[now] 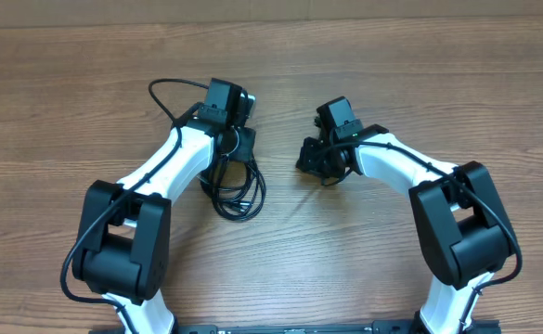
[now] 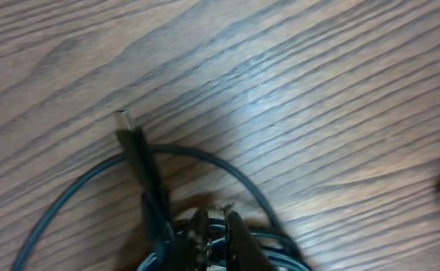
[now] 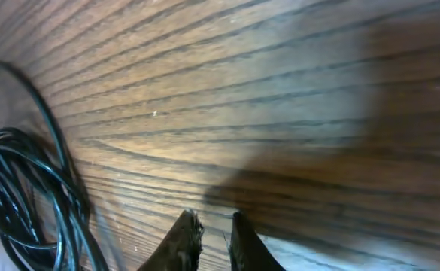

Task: Untangle cables

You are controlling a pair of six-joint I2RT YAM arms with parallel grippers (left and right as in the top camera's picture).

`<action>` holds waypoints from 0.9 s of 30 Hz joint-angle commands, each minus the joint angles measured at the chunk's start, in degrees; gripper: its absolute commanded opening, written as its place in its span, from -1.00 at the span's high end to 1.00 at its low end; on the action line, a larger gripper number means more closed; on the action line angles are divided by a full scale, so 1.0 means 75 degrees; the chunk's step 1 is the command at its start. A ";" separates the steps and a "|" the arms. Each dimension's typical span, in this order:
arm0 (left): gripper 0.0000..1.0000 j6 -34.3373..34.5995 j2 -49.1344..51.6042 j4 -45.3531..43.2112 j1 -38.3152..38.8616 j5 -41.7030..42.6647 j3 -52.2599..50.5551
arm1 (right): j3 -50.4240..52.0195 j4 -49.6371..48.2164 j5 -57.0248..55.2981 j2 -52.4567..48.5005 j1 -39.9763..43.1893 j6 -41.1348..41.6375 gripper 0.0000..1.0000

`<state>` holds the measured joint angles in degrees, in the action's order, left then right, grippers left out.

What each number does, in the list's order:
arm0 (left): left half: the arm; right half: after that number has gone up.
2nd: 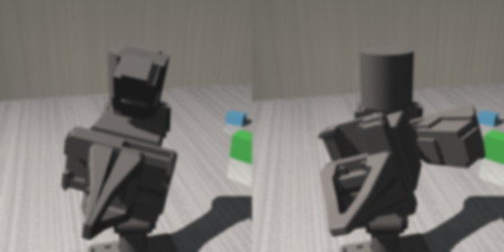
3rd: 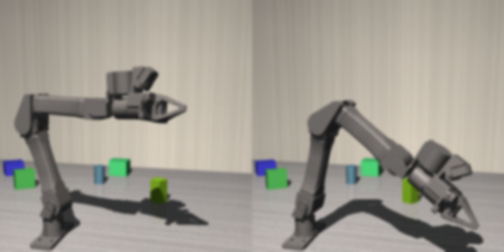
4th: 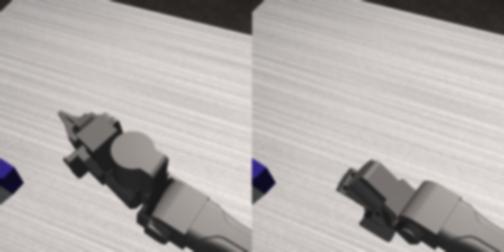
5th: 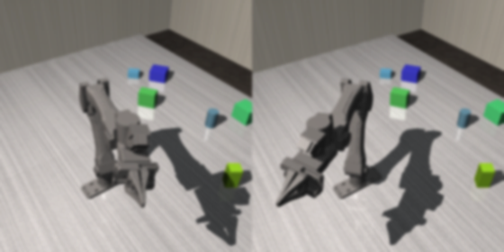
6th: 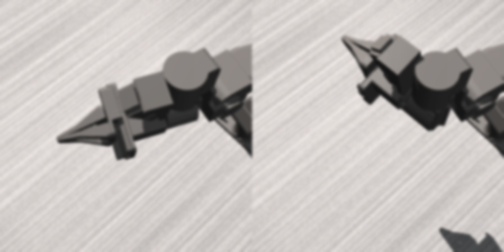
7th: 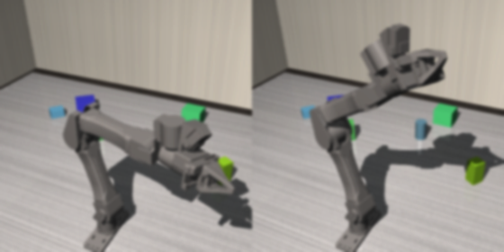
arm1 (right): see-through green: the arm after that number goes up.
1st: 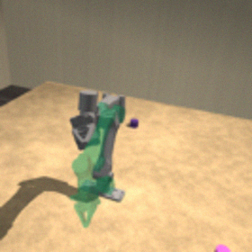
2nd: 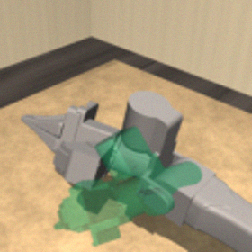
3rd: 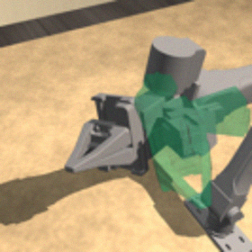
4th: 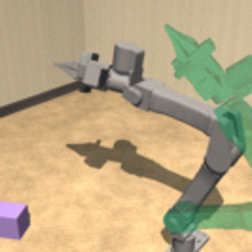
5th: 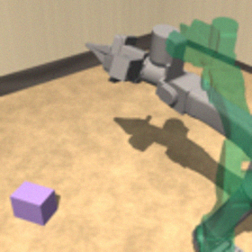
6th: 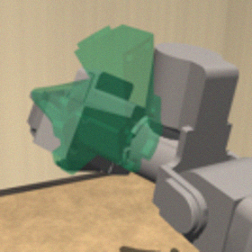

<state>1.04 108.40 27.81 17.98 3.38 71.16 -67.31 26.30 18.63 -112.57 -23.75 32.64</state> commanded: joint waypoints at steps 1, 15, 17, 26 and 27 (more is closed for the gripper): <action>0.69 -0.0994 0.0230 0.0026 -0.0020 -0.0102 0.0125 | 0.0079 -0.0111 -0.0015 -0.0067 -0.0047 0.0050 0.70; 0.73 -0.2168 0.1017 -0.0017 -0.0012 -0.0283 0.0137 | 0.0082 -0.0172 -0.0017 -0.0067 -0.0047 0.0047 0.68; 0.77 -0.2162 0.0959 0.0085 -0.0012 -0.0542 0.0195 | 0.0082 -0.0172 -0.0020 -0.0067 -0.0047 0.0044 0.68; 0.51 -0.1649 0.0810 0.1306 -0.0012 -0.0498 0.0583 | 0.0082 -0.0175 -0.0020 -0.0067 -0.0047 0.0047 0.57; 0.47 -0.1649 0.0810 0.1402 -0.0012 -0.0501 0.0583 | 0.0082 -0.0175 -0.0017 -0.0067 -0.0047 0.0047 0.57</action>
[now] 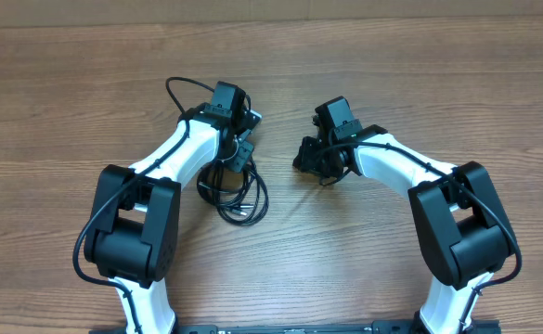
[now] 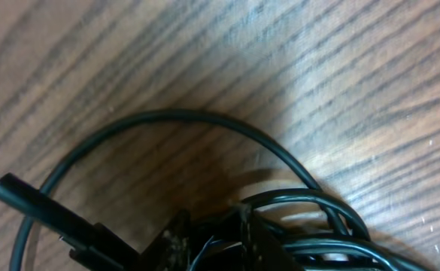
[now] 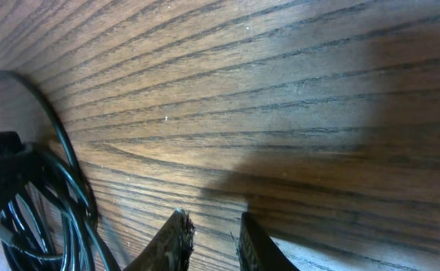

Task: Untangle cables

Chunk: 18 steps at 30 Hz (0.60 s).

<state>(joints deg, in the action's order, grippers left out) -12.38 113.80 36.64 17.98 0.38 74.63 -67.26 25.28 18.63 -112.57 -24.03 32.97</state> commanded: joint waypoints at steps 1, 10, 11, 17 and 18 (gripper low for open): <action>0.47 0.0140 0.0090 0.0227 -0.0012 -0.0102 0.0114 | 0.0076 -0.0038 -0.0017 -0.0067 -0.0009 0.0003 0.57; 0.43 0.0140 0.0119 0.0187 -0.0012 -0.0102 0.0038 | 0.0076 -0.0032 -0.0020 -0.0067 -0.0009 0.0000 0.56; 0.42 0.0137 0.0128 0.0131 -0.0012 -0.0099 -0.0017 | 0.0076 -0.0032 -0.0020 -0.0067 -0.0009 0.0000 0.56; 0.42 0.0140 0.0128 -0.0309 -0.0012 -0.0044 -0.0303 | 0.0076 -0.0035 -0.0017 -0.0067 -0.0009 0.0000 0.56; 0.45 0.0143 0.0128 -0.0350 -0.0012 -0.0044 -0.0315 | 0.0076 -0.0032 -0.0017 -0.0067 -0.0009 0.0000 0.56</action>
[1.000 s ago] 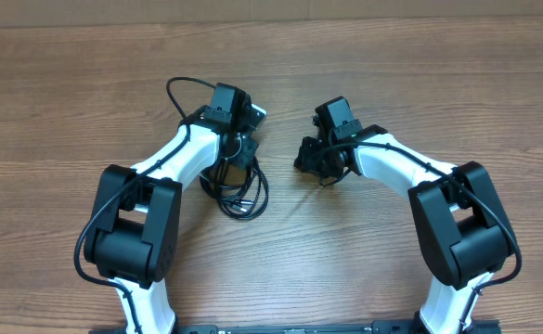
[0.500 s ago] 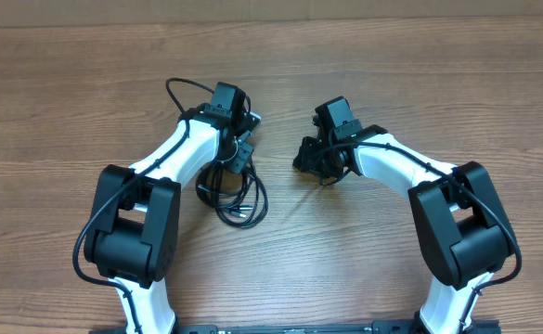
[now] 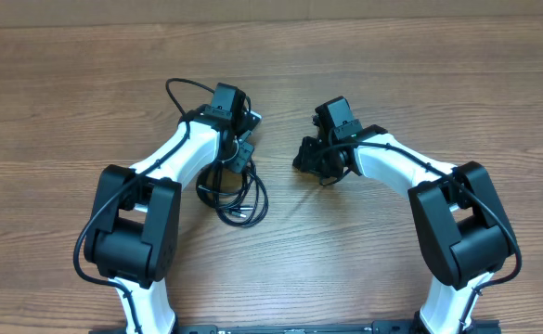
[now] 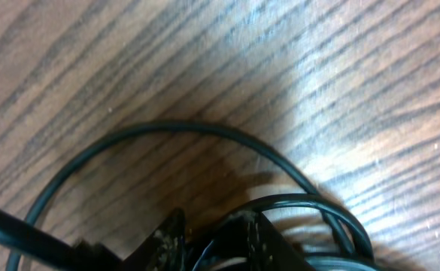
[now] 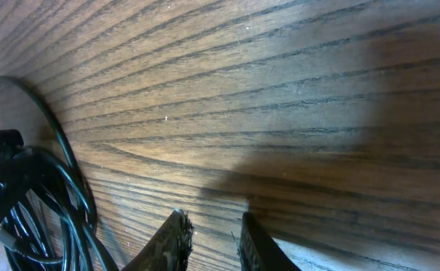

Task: Untangle cables

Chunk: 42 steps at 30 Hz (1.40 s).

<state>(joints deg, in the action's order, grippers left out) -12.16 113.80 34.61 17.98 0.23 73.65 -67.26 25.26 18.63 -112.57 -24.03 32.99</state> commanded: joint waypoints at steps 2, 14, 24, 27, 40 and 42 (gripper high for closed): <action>0.44 0.0146 0.0128 -0.0140 -0.0012 -0.0020 -0.0216 | 0.0076 -0.0029 -0.0020 -0.0067 -0.0009 -0.0003 0.56; 0.92 0.0618 0.0108 -0.0102 -0.0012 0.0603 -0.0318 | 0.0076 -0.0029 -0.0020 -0.0067 -0.0009 0.0000 0.55; 0.92 0.1693 -0.1524 0.0609 -0.0015 0.1405 0.0877 | 0.0076 -0.0029 -0.0017 -0.0067 -0.0009 -0.0003 0.55; 0.92 0.1993 -0.2358 0.0493 -0.0015 0.1731 0.0953 | 0.0076 -0.0029 -0.0017 -0.0067 -0.0009 -0.0003 0.54; 0.92 0.2975 -0.3748 0.1125 -0.0012 0.1131 0.0950 | 0.0076 -0.0006 -0.0017 -0.0067 -0.0009 -0.0003 0.54; 0.92 0.3025 -0.3617 0.1539 -0.0015 0.1084 0.0950 | 0.0076 -0.0003 -0.0017 -0.0067 -0.0009 -0.0029 0.54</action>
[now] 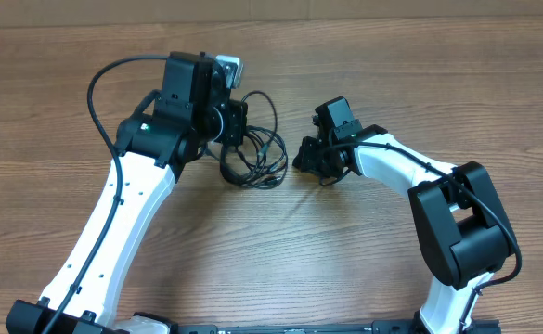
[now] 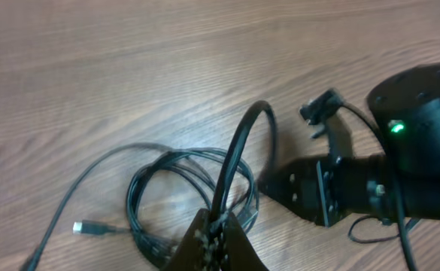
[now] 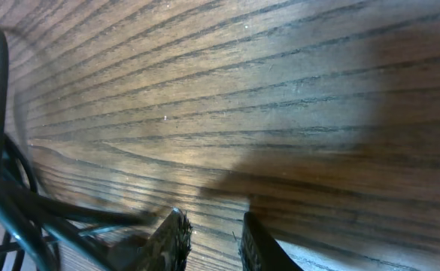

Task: Untangle cables

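Observation:
A tangle of thin black cables lies on the wooden table between the two arms. In the left wrist view its coils rest on the wood with a USB plug trailing left. My left gripper is raised above the coils and shut on one black strand that arches up from the bundle. In the overhead view the left gripper hangs over the tangle's left part. My right gripper sits low on the table, open and empty, just right of the cables.
The wooden table runs all round the arms. The left arm's own black lead loops up at the far left. The right arm's wrist stands close on the right of the coils.
My left arm has risen from low on the table and now holds one strand up. The tangle has shifted right, close to the right gripper. The right gripper has not moved.
My left gripper was low at the coil beside a USB plug. It then sat further right with its jaws around the coil's strands, and stayed there. Now it is raised, shut on a strand, with the coil spread beside the right gripper.

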You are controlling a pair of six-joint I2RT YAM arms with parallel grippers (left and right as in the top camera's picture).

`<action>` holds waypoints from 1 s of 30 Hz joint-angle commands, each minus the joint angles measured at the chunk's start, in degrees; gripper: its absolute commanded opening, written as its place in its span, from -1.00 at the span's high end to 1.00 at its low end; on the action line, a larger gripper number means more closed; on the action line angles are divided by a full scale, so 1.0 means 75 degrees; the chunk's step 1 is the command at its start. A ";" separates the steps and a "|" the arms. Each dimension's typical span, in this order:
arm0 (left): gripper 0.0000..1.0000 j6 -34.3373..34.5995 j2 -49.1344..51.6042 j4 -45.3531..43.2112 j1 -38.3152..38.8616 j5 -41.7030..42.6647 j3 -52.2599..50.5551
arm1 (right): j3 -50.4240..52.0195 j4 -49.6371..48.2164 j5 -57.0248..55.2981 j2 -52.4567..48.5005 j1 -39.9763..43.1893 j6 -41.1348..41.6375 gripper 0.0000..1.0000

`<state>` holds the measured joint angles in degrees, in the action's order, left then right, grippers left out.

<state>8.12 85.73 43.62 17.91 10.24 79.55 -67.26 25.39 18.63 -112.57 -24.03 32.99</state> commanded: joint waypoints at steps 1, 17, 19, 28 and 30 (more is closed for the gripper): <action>0.92 0.0321 0.0181 0.0475 -0.0003 -0.0251 0.0163 | 0.0076 -0.0020 -0.0017 -0.0067 -0.0009 -0.0029 0.54; 0.92 0.2436 0.2425 0.2302 -0.0050 -0.2425 0.0157 | 0.0076 -0.0020 -0.0017 -0.0067 -0.0009 -0.0029 0.53; 0.92 0.2428 0.2597 0.2492 -0.0122 -0.2457 0.0157 | 0.0076 -0.0020 -0.0017 -0.0067 -0.0009 -0.0029 0.53; 0.92 0.2151 0.2780 0.3506 -0.0743 -0.1081 0.0207 | 0.0076 -0.0026 -0.0017 -0.0067 -0.0009 -0.0026 0.44; 0.92 0.1428 0.2780 0.3558 -0.0968 0.0239 0.0274 | 0.0076 -0.0026 -0.0017 -0.0067 -0.0009 -0.0026 0.45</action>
<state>24.93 106.19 69.69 12.91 -3.03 79.92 -67.26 25.34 18.63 -112.57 -24.03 32.97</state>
